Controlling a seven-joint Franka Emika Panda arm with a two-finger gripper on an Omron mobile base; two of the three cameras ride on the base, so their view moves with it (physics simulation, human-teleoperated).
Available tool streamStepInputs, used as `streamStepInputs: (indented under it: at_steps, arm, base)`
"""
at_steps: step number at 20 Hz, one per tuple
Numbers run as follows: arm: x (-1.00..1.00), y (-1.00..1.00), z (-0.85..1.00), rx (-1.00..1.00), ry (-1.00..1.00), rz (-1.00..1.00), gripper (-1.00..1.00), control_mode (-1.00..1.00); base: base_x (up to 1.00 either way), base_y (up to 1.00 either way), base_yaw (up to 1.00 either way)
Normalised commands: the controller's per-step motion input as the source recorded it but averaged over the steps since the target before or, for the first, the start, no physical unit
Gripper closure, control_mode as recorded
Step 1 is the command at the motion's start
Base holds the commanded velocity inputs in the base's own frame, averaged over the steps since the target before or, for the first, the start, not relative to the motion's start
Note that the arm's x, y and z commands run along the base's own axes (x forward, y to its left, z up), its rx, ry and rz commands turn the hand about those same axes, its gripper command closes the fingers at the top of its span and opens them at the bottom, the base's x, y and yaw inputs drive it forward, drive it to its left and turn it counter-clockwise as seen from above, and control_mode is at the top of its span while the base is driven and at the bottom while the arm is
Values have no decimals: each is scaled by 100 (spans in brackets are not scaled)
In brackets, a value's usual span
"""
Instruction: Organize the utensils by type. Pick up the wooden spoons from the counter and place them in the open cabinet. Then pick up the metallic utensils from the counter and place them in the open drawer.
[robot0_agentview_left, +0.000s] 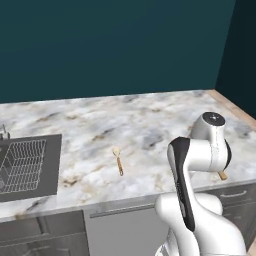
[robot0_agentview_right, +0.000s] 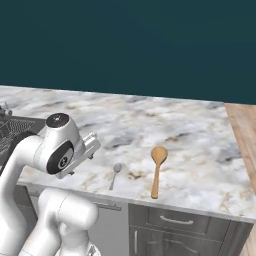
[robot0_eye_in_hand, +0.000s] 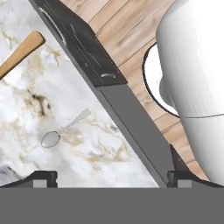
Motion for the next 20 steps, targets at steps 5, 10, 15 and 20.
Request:
streamStepInputs:
  at_steps: [5,10,15,20]
  arm:
    - [1,-15,0,4,-2,-1,-100,-100]
    - [0,-24,0,15,-6,-23,-100,-100]
    - [0,-27,-4,19,-3,-44,-100,-100]
    - [1,-25,-5,20,0,-52,-100,-100]
  base:
    - [0,-16,4]
    - [0,0,0]
    - [0,0,0]
    - [0,0,0]
